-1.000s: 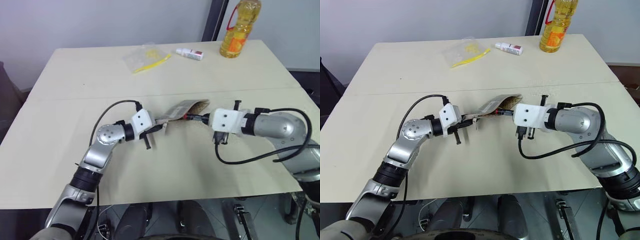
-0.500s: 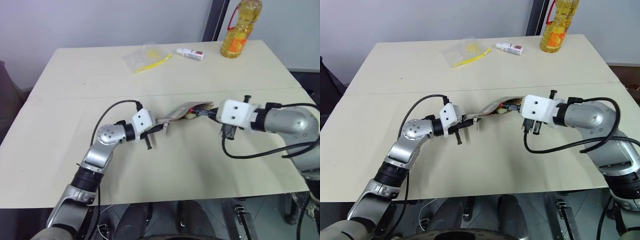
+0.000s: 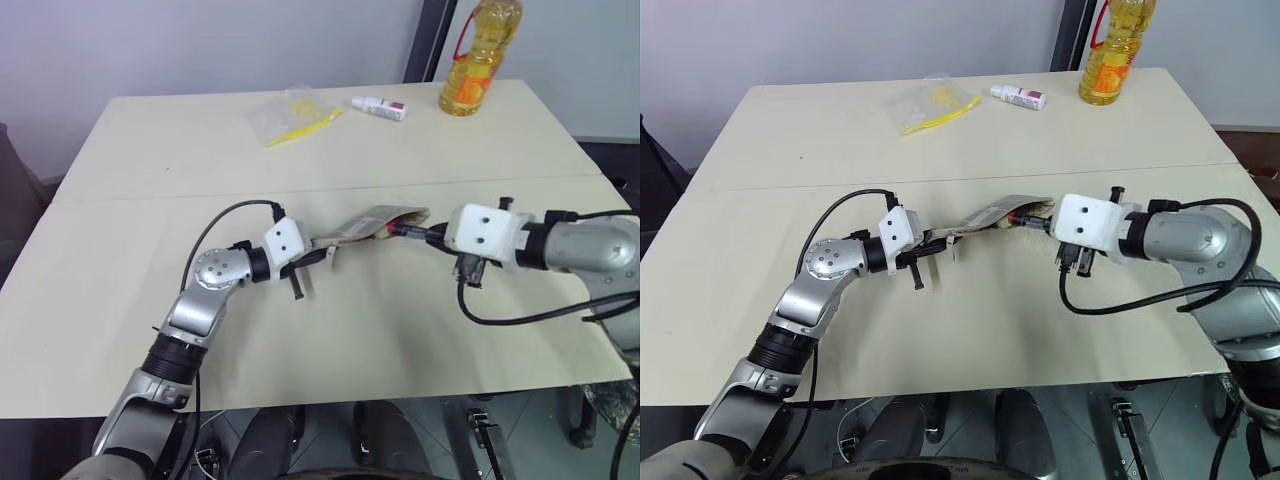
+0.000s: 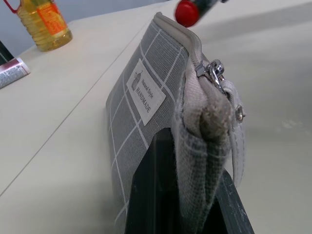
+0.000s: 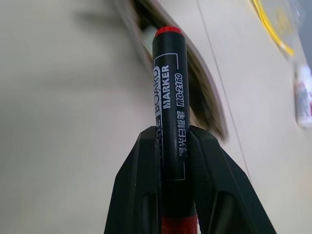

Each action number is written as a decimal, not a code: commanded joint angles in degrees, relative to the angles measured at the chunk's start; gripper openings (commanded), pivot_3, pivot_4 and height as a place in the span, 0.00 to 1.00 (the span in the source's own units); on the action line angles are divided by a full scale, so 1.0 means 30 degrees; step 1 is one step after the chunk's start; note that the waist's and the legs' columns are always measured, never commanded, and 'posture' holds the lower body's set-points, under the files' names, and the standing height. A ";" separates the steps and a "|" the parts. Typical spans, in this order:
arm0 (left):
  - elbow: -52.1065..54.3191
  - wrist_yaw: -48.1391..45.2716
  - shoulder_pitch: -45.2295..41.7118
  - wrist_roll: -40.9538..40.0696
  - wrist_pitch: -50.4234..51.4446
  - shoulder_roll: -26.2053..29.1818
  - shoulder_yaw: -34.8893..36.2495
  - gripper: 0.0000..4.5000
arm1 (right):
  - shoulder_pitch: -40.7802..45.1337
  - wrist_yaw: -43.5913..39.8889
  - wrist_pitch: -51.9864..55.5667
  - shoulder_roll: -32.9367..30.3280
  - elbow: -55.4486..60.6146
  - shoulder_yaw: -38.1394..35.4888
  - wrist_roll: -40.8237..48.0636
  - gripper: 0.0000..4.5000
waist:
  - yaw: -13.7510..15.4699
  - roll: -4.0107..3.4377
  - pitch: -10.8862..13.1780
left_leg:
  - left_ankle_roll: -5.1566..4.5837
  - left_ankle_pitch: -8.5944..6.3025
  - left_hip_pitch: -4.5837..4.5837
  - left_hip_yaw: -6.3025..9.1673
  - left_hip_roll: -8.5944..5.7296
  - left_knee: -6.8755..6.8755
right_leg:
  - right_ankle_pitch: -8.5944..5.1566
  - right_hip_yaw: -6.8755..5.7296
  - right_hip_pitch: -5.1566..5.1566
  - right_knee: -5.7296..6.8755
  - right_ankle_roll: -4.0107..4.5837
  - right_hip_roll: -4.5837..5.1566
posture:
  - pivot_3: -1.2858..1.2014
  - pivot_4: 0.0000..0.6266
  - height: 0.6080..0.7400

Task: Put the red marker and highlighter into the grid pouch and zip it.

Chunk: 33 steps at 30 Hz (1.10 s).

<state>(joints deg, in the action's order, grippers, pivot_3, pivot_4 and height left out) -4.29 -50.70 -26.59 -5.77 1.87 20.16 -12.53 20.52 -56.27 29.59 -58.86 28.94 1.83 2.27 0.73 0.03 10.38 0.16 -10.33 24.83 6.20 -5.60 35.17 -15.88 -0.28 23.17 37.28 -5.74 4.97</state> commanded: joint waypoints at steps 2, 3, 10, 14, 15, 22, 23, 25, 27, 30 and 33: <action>0.0690 0.0037 -0.0113 -0.0484 -0.0181 0.0021 0.0349 0.00 | 0.0286 0.0373 0.0284 0.0417 0.0874 0.0315 0.0042 0.06 | -0.0001 0.0000 0.0000 | 0.0001 0.0000 0.0000 0.0000 0.0000 0.0002 | 0.0000 0.0000 -0.0002 0.0000 0.0001 0.0000 | 0.52 0.24 1.00; 0.0724 0.0030 -0.0128 -0.0491 -0.0168 -0.0001 0.0327 0.00 | 0.0382 0.0508 0.0255 0.0539 0.0782 0.0592 -0.0165 0.06 | -0.0001 0.0000 0.0000 | 0.0001 0.0000 0.0000 0.0001 0.0000 0.0002 | 0.0000 0.0001 -0.0001 0.0000 0.0001 0.0000 | 0.52 0.24 1.00; 0.0914 0.0004 -0.0136 -0.0493 -0.0115 -0.0053 0.0235 0.00 | 0.0895 0.0933 0.0148 0.0880 0.0293 0.1552 -0.0866 0.06 | -0.0001 0.0000 0.0000 | 0.0001 0.0000 0.0000 -0.0001 0.0000 0.0001 | 0.0000 0.0000 0.0001 0.0000 0.0000 0.0000 | 0.52 0.24 1.00; 0.1044 -0.0060 -0.0094 -0.0424 -0.0140 -0.0028 0.0134 0.00 | 0.1056 0.1009 0.0083 0.0983 0.0103 0.1801 -0.1170 0.06 | -0.0001 0.0000 0.0000 | 0.0001 0.0000 0.0000 0.0000 -0.0001 0.0000 | 0.0000 0.0000 0.0001 0.0000 0.0000 0.0000 | 0.52 0.24 1.00; 0.1081 -0.0106 -0.0066 -0.0375 -0.0202 0.0007 0.0081 0.00 | 0.1102 0.1036 0.0087 0.0990 0.0081 0.1906 -0.1293 0.06 | -0.0001 0.0000 0.0000 | 0.0001 0.0000 0.0000 0.0000 0.0000 -0.0001 | 0.0000 0.0000 0.0001 0.0000 0.0000 0.0000 | 0.52 0.24 1.00; 0.1353 -0.0391 -0.0063 -0.0239 -0.0367 0.0080 -0.0190 0.00 | 0.1565 0.0983 -0.0728 0.0063 -0.0778 0.2938 -0.3364 0.06 | 0.0004 0.0000 0.0000 | 0.0001 0.0000 0.0000 -0.0001 -0.0001 0.0001 | 0.0000 -0.0001 0.0002 0.0001 0.0000 -0.0001 | 0.52 0.24 1.00; 0.1380 -0.0428 -0.0076 -0.0242 -0.0351 0.0072 -0.0214 0.00 | 0.1682 0.0961 -0.0907 0.0050 -0.0901 0.3034 -0.3555 0.06 | 0.0000 0.0000 0.0000 | 0.0001 0.0000 0.0000 -0.0001 -0.0001 0.0001 | 0.0000 -0.0001 0.0002 0.0000 0.0001 -0.0001 | 0.52 0.24 1.00; 0.1467 -0.0524 -0.0082 -0.0220 -0.0292 0.0035 -0.0314 0.00 | 0.2083 0.0784 -0.1305 0.0184 -0.1018 0.3377 -0.3928 0.06 | -0.0010 0.0000 0.0000 | 0.0002 0.0000 0.0000 -0.0002 -0.0001 -0.0001 | 0.0000 -0.0001 0.0002 -0.0001 0.0001 -0.0001 | 0.52 0.24 1.00; 0.1510 -0.0604 -0.0088 -0.0157 -0.0253 -0.0010 -0.0431 0.00 | 0.2494 0.0577 -0.1650 0.0404 -0.1094 0.3826 -0.4291 0.06 | -0.0035 0.0000 0.0000 | 0.0002 0.0000 0.0000 -0.0002 -0.0001 -0.0004 | 0.0000 0.0000 0.0007 0.0002 0.0000 -0.0001 | 0.52 0.24 1.00; 0.1663 -0.0601 -0.0067 -0.0103 -0.0161 -0.0060 -0.0637 0.00 | 0.3128 0.0343 -0.2018 0.0975 -0.1092 0.4553 -0.4759 0.06 | -0.0033 0.0000 0.0000 | 0.0003 0.0000 0.0000 0.0000 0.0000 -0.0008 | 0.0000 0.0000 0.0011 0.0002 0.0000 -0.0005 | 0.52 0.24 1.00; 0.1793 -0.0577 -0.0045 -0.0106 -0.0077 -0.0057 -0.0735 0.00 | 0.3641 0.0075 -0.2290 0.1576 -0.1115 0.5083 -0.5041 0.06 | -0.0034 0.0000 0.0000 | 0.0003 0.0000 0.0000 -0.0001 0.0000 -0.0006 | 0.0000 0.0000 0.0011 0.0003 -0.0001 -0.0006 | 0.52 0.24 1.00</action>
<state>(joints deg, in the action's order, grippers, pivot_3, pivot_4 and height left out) -2.16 -52.24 -26.49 -5.43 2.30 20.30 -14.09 30.01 -55.62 23.92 -54.75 24.54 16.66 -12.35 0.63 0.03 10.38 0.16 -10.33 24.83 6.20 -5.60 35.16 -15.88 -0.28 23.20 37.29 -5.75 4.95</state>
